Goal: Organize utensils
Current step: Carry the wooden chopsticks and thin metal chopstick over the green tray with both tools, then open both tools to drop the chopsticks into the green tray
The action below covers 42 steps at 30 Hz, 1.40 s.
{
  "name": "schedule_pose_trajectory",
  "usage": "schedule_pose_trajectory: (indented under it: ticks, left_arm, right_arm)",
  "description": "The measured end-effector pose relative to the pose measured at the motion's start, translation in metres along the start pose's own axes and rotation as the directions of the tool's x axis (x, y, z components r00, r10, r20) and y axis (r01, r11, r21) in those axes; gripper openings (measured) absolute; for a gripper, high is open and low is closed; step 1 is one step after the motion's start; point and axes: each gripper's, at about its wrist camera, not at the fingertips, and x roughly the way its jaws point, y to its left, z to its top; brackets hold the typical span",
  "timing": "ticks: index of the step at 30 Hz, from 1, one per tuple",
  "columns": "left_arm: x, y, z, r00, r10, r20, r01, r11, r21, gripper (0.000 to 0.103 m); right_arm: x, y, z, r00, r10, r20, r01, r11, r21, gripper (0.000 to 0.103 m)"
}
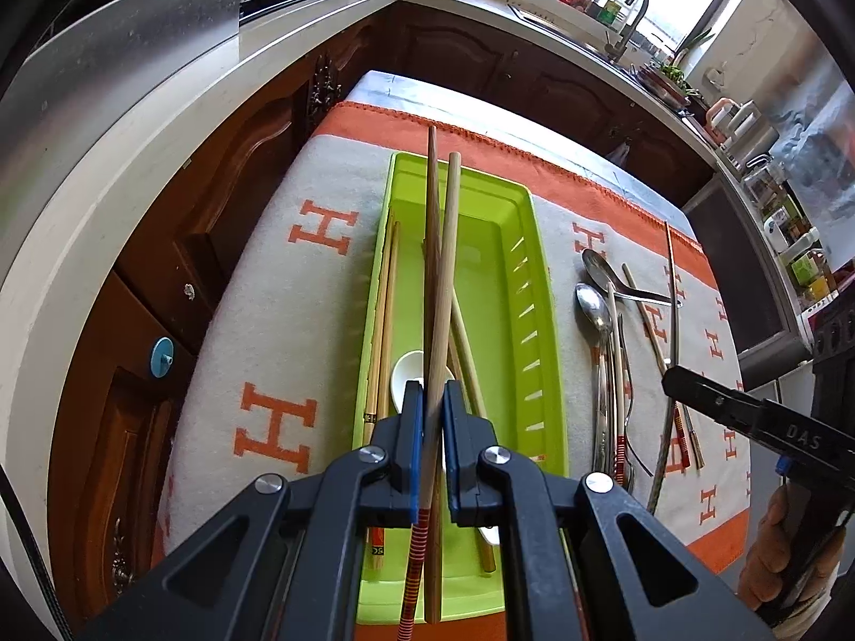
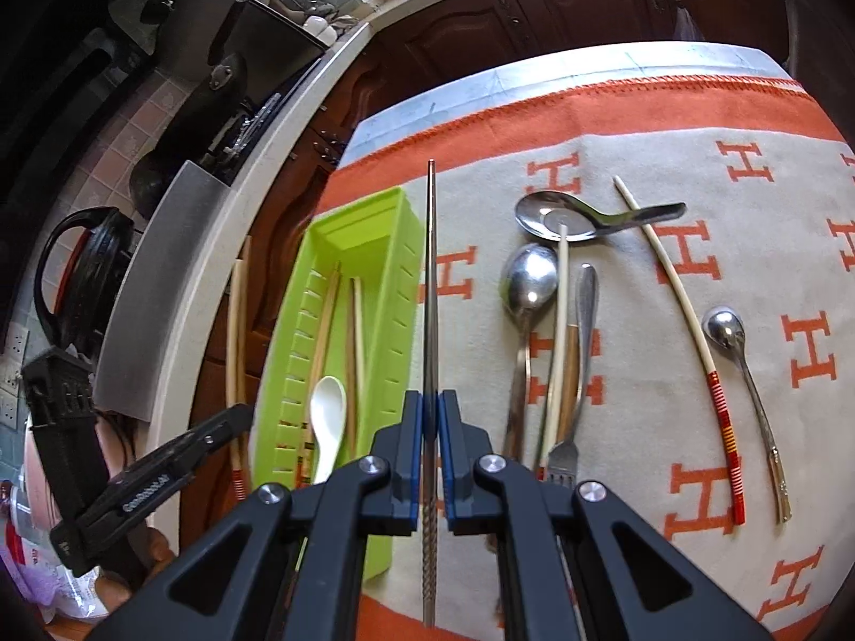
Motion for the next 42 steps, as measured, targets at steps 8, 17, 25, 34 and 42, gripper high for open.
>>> schedule_pose_trajectory:
  ticks: [8,17,25,34,42]
  left_arm:
    - [0.017,-0.001,0.01,1.0,0.009,0.002,-0.009,1.0,0.013,0.005]
    - [0.042,-0.001,0.02,0.999,0.028,-0.021,-0.028,0.999,0.017,0.005]
    - [0.056,0.0,0.03,0.999,0.036,-0.029,-0.035,0.999,0.019,0.005]
    - [0.047,0.001,0.027,0.999,0.037,-0.011,-0.037,0.999,0.014,0.03]
    - [0.03,-0.005,0.021,1.0,0.011,-0.001,-0.011,1.0,0.023,0.054]
  right_arm:
    - [0.008,0.048,0.005,0.998,0.037,-0.046,-0.041,0.995,-0.092,0.006]
    - [0.051,0.064,0.012,0.994,-0.003,-0.108,-0.009,0.994,-0.113,0.006]
    - [0.075,0.062,0.021,0.991,-0.072,-0.109,0.06,0.992,-0.111,0.006]
    - [0.091,0.062,0.026,0.983,-0.128,-0.131,0.111,0.986,-0.128,0.007]
    - [0.094,0.061,0.025,0.981,-0.126,-0.148,0.108,0.986,-0.127,0.007]
